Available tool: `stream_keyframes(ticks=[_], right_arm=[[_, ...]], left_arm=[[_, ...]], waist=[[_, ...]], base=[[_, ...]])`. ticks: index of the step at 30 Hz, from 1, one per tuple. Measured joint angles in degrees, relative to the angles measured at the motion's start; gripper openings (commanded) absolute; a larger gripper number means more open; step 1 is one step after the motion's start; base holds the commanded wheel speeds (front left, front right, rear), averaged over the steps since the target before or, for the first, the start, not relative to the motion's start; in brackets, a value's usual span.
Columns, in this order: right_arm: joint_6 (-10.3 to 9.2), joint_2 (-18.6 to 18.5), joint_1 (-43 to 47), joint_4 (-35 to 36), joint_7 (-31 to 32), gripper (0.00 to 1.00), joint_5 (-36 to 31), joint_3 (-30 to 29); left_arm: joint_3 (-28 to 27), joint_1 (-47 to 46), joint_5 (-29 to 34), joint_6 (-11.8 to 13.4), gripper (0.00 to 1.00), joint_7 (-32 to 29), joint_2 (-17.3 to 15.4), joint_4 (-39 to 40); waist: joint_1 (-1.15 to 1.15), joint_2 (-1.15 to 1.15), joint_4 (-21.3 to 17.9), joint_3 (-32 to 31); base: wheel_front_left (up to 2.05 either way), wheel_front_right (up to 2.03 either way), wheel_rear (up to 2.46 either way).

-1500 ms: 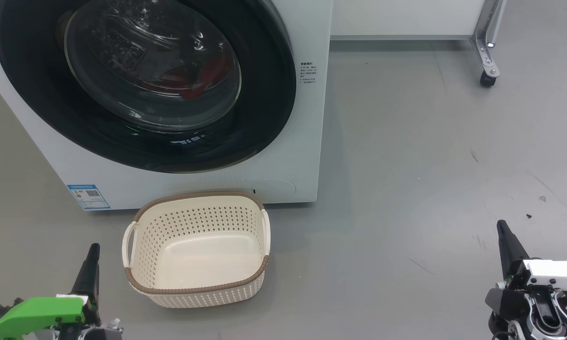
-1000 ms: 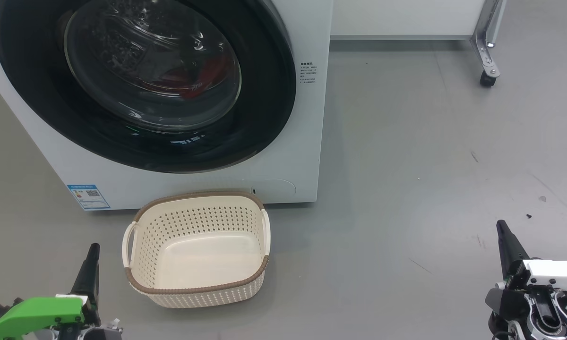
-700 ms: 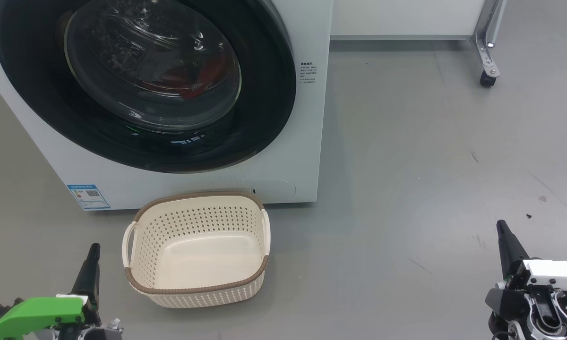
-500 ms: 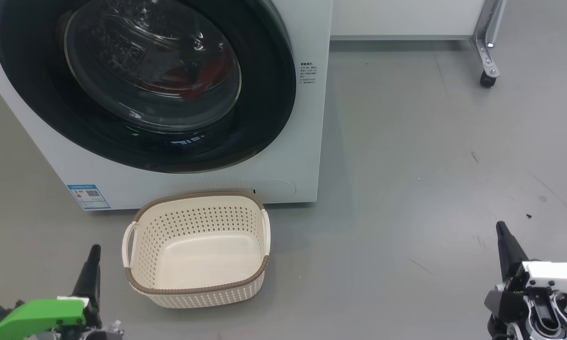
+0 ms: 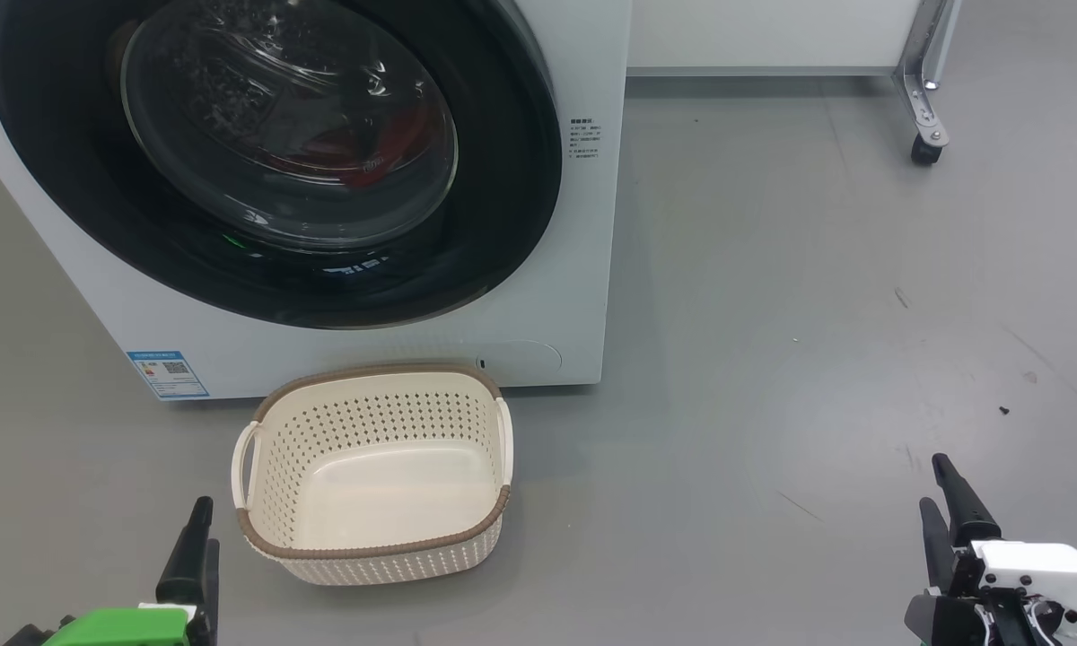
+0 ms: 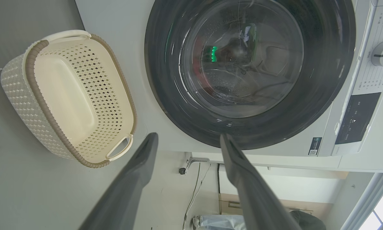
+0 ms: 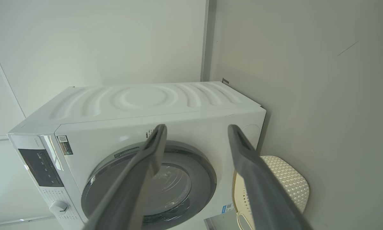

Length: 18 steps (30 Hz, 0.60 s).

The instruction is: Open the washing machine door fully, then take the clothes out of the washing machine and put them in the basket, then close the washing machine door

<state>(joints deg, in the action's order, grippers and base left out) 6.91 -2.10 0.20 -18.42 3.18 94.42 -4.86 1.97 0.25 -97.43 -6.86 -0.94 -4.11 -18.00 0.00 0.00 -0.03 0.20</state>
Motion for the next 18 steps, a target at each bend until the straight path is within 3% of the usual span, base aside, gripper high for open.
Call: stream_keyframes(ticks=[18], right_arm=[[0.00, 0.0, 0.0, 2.4, -2.7, 1.00, -3.3, 0.2]], left_arm=[[-0.1, -0.2, 3.3, 0.0, 1.00, 2.2, 0.1, 0.8]], waist=[[0.00, 0.00, 0.1, -0.2]], base=[[0.00, 0.00, 0.00]])
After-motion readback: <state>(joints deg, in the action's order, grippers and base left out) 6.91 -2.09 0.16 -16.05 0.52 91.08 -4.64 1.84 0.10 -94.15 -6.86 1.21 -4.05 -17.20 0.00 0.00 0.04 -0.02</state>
